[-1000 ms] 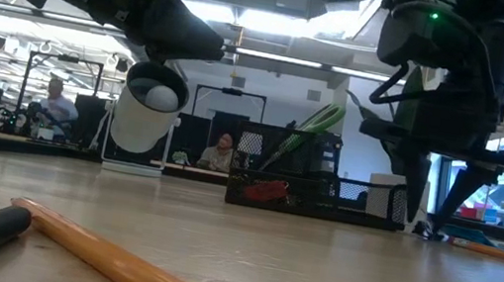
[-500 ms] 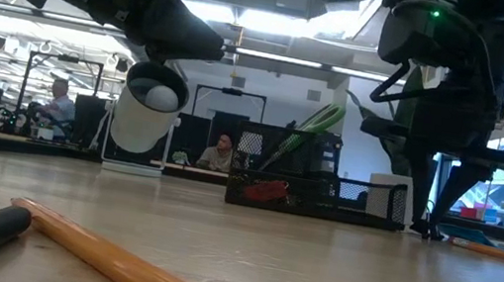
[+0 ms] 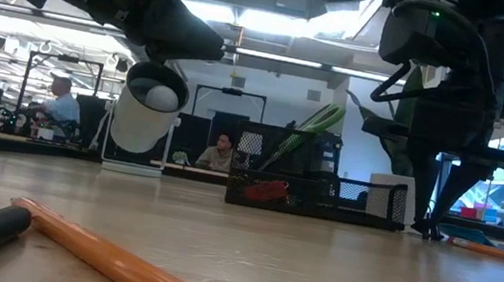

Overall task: Pick and place office supplies into organizer
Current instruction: Put the black binder clip in the desk organizer

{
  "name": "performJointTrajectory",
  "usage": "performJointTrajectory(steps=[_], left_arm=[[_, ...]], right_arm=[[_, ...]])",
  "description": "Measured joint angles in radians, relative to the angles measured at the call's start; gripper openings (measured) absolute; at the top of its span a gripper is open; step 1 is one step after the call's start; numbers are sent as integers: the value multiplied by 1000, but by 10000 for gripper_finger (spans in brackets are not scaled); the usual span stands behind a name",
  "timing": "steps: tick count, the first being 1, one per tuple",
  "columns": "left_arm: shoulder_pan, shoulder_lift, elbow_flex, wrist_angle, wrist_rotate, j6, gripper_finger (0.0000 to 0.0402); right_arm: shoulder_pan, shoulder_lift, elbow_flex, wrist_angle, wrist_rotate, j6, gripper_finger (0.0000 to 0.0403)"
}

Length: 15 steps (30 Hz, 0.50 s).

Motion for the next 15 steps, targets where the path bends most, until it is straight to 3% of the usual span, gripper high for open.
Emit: performJointTrajectory(steps=[11,15], left_arm=[[0,0,0,0,0,0,130],[0,0,0,0,0,0,130]], right_arm=[[0,4,27,-24,-5,50,43],[0,5,59,-44,-8,73,21]])
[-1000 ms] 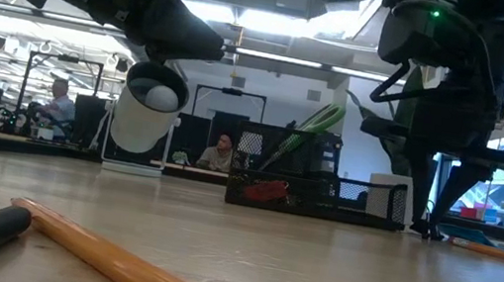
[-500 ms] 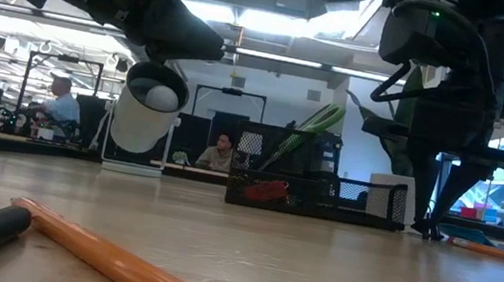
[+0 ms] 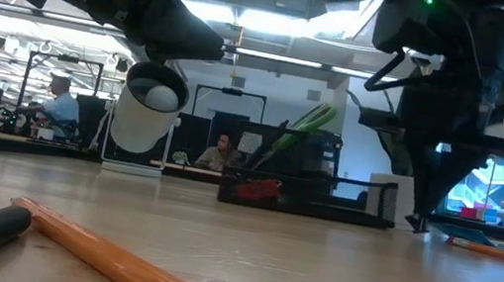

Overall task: Pick and place office supplies into organizer
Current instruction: Put the black binder clip in the desk organizer

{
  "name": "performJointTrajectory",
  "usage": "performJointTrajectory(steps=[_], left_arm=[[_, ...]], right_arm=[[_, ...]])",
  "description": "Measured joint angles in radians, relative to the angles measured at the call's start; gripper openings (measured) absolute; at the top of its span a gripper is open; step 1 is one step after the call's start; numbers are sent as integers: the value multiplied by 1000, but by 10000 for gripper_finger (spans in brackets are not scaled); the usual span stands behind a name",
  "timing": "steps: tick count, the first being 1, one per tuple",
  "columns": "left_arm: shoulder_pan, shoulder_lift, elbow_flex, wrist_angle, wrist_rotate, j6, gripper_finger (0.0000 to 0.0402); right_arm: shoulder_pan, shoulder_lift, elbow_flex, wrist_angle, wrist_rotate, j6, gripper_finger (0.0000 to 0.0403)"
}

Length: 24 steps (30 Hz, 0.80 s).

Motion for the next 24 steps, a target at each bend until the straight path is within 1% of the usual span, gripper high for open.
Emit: performJointTrajectory(steps=[3,10,24], left_arm=[[0,0,0,0,0,0,130],[0,0,0,0,0,0,130],[0,0,0,0,0,0,130]], right_arm=[[0,0,11,-15,0,0,6],[6,-1,12,-15,4,27,4],[107,-3,19,-28,-5,132,2]])
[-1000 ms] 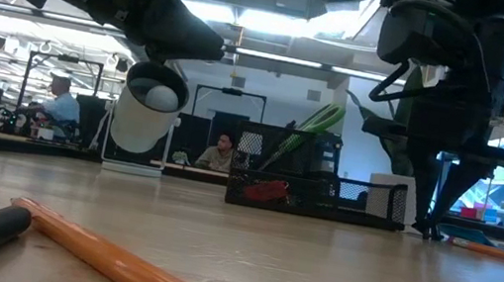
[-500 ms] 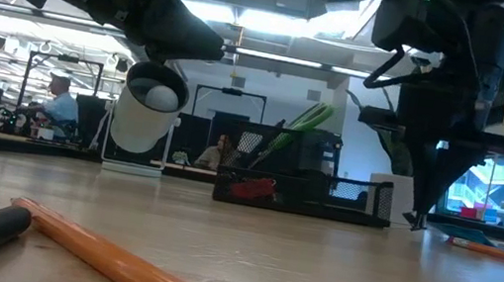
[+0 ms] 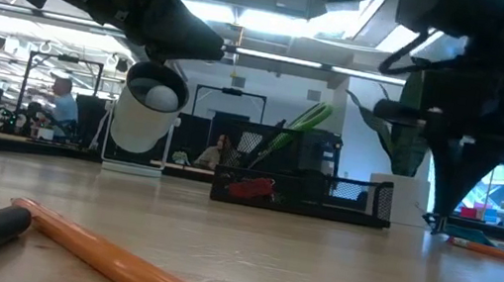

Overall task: Pick and place office supplies into organizer
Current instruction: Put the black binder clip in the desk organizer

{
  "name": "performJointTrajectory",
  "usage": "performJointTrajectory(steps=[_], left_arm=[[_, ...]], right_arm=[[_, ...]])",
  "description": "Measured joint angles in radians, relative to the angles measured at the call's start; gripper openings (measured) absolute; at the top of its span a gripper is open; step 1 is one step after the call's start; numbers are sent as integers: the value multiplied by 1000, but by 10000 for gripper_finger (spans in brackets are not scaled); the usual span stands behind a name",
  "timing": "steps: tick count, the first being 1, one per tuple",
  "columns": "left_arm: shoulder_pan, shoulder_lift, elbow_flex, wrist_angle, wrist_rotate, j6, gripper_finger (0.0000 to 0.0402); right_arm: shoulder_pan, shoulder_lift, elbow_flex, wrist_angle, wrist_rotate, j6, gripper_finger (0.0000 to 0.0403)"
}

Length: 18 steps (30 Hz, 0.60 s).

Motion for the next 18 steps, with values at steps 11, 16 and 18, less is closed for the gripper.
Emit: performJointTrajectory(steps=[11,16,18], left_arm=[[0,0,0,0,0,0,130],[0,0,0,0,0,0,130],[0,0,0,0,0,0,130]], right_arm=[[18,-1,150,221,93,-23,1],[-12,3,132,473,240,-22,1],[-28,21,119,549,268,-19,1]])
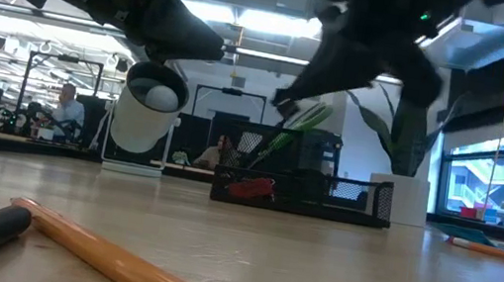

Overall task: Pick and place office supplies into organizer
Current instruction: Put the black binder clip in the desk organizer, then put the blue sticky notes in the desk organizer

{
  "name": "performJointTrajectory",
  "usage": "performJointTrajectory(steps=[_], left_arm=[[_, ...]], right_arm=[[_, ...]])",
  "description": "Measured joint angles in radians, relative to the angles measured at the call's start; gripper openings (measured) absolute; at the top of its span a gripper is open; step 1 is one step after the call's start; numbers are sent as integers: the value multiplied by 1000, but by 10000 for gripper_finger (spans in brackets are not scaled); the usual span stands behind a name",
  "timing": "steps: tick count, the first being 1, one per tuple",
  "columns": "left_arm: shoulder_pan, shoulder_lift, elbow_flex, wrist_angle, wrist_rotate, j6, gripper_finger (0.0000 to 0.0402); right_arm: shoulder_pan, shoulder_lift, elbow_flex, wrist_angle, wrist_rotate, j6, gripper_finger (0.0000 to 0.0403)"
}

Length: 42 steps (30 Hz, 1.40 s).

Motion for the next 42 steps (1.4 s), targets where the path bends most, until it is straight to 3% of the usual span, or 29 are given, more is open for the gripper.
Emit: performJointTrajectory(steps=[12,20,28,37,42], left_arm=[[0,0,0,-3,0,0,130],[0,0,0,-6,0,0,130],[0,0,0,-6,0,0,130],[0,0,0,-7,0,0,130],[0,0,0,-6,0,0,130]], right_arm=[[-68,173,-1,66,114,44,0],[-74,218,-1,63,117,50,6],[-74,218,-1,62,118,48,53],[-67,208,-1,54,140,52,134],[-22,119,0,-91,176,248,152]])
